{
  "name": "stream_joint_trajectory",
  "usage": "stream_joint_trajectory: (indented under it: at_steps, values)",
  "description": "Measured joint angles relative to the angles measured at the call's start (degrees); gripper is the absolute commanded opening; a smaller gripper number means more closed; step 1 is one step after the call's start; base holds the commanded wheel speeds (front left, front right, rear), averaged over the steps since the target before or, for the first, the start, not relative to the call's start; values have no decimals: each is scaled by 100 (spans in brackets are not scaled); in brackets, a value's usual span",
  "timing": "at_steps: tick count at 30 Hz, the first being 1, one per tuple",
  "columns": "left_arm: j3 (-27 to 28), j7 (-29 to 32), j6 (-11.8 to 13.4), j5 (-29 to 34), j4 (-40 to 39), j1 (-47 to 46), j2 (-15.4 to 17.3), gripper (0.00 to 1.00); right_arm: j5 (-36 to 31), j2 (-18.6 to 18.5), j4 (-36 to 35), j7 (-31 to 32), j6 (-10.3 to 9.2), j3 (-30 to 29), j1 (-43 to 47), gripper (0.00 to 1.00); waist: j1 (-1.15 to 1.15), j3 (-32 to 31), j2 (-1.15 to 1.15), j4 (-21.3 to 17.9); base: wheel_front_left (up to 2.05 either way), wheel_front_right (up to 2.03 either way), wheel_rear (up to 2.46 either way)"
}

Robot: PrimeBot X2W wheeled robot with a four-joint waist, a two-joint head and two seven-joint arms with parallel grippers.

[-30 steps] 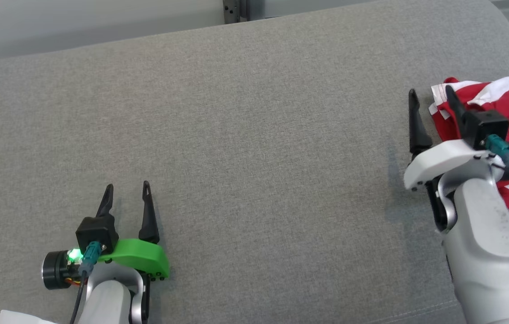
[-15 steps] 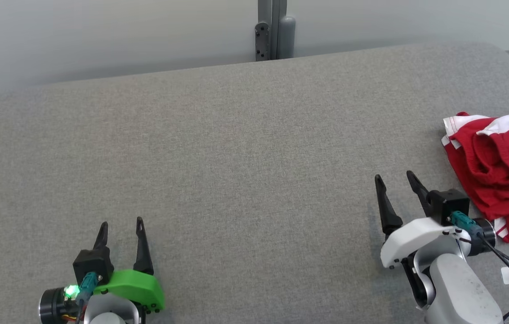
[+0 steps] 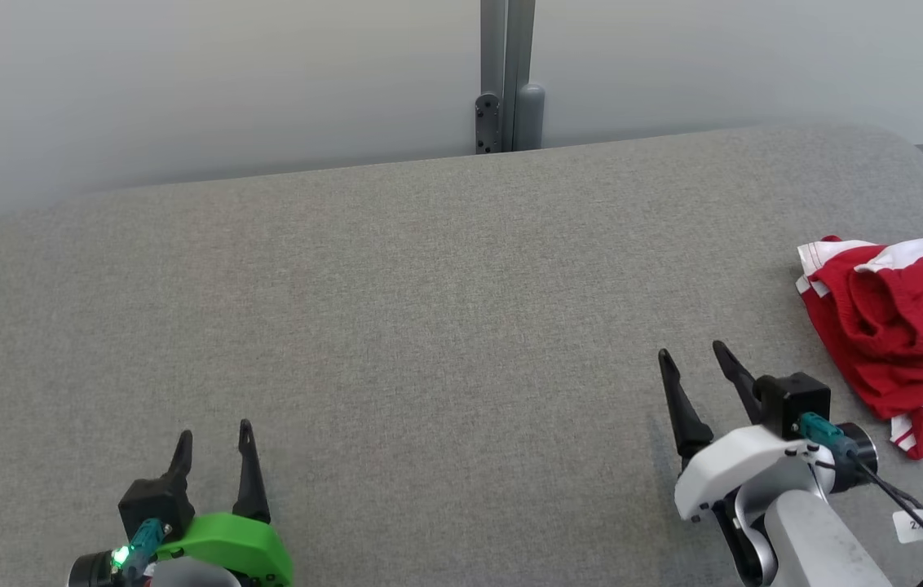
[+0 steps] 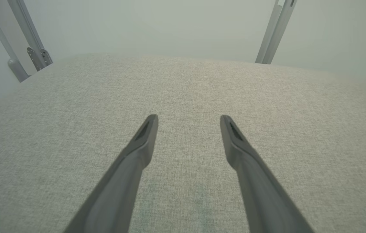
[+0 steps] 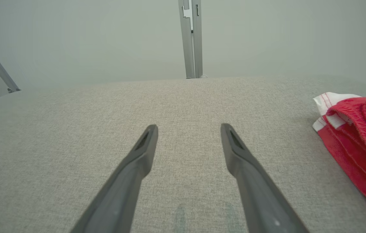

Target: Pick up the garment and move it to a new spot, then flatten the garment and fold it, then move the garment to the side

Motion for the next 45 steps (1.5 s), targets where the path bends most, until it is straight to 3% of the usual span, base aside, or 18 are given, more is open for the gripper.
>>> stream_joint_trajectory:
  at_steps: [6, 24, 45]
  values:
    - [11, 58, -2, -79, 252, 108, -36, 0, 79, 29, 241, 68, 0, -19, 259, 0, 0, -4, 0, 2, 0, 0, 0]
    - [232, 535, -250, -1884, -93, 109, -36, 0, 1998, 27, -166, 542, 0, -287, 372, 0, 0, -21, 0, 18, 0, 0, 0]
    - [455, 993, -476, -3555, -437, 106, -34, 0, 3782, 24, -575, 990, -1, -542, 492, 0, 0, -41, 0, 36, 0, 0, 0]
